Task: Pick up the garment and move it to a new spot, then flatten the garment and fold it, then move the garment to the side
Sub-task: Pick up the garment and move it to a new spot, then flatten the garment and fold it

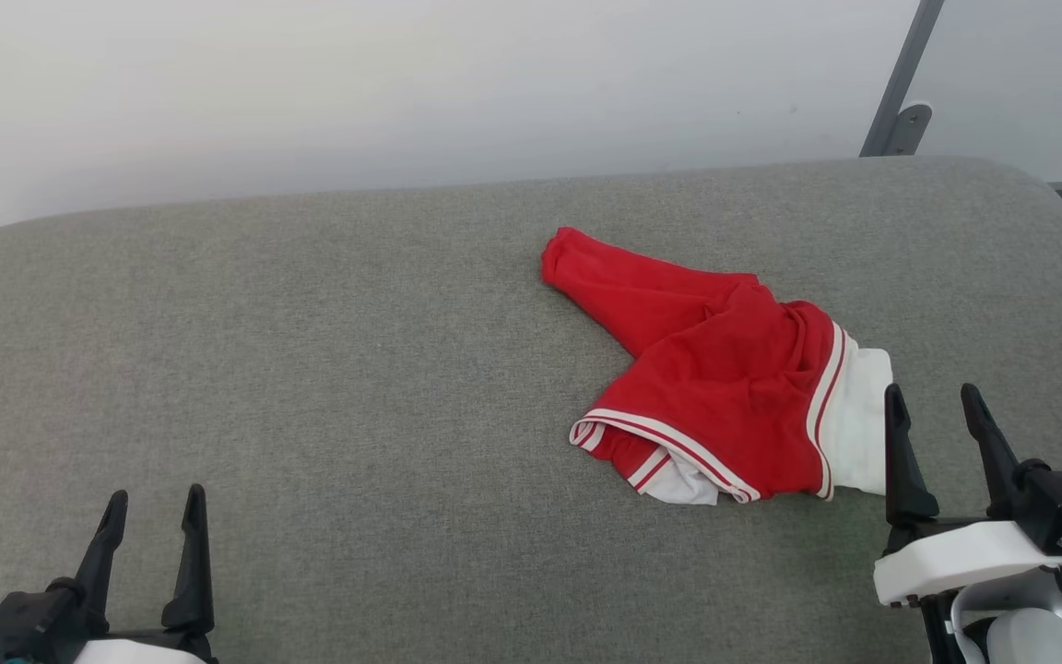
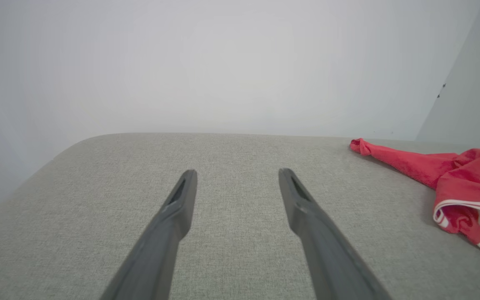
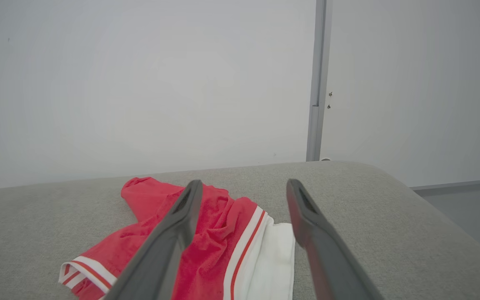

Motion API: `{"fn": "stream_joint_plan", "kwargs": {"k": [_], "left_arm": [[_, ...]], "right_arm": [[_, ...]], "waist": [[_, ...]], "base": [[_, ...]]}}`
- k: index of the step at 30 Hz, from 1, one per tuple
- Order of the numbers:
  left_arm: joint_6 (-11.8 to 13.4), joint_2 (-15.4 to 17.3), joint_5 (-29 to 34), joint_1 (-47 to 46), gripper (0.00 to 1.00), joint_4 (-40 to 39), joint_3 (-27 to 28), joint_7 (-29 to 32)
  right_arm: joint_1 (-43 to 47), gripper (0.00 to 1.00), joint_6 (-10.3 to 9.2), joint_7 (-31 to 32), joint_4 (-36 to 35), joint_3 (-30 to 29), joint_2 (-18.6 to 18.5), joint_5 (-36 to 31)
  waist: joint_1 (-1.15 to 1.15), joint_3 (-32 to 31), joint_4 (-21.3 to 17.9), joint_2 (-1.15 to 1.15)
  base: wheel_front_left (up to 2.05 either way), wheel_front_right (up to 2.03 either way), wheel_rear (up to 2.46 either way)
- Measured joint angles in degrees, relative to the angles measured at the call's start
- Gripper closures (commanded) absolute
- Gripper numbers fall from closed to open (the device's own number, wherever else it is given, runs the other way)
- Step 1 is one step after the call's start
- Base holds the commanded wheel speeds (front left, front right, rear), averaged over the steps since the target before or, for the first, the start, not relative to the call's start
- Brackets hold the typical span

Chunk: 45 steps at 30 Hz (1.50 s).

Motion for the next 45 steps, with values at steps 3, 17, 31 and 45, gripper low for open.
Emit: {"fn": "stream_joint_plan", "kwargs": {"k": [3,17,31,45], "left_arm": [[0.0,0.1,-0.1,0.1,0.00,-0.1,-0.2,0.0],[-0.1,-1.1,-1.0,0.3,0.00,0.3,-2.5,0.0],[-0.1,-2.3,-3.5,-6.8,0.00,1.9,-6.8,0.0],[-0.1,-1.6,-4.4,-10.0,0.00,2.2,-8.1,0.0]], "right_arm": [[0.0,0.00,0.00,0.0,0.2,0.1,0.0,0.0],[-5.6,0.00,0.01,16.7,7.6,2.9,-6.4,-0.9],[-18.9,0.00,0.01,53.4,13.9,11.4,-17.6,10.5],[-22.0,1.00,0.16,46.5,19.0,4.1,-20.9,10.4]], "waist": [[0.00,-0.1,-0.1,0.00],[0.00,1.4,-0.9,0.00],[0.00,10.9,2.4,0.00],[0.00,14.3,2.5,0.00]], "base": [[0.00,0.00,0.00],[0.00,0.00,0.00],[0.00,0.00,0.00],[0.00,0.00,0.00]]}}
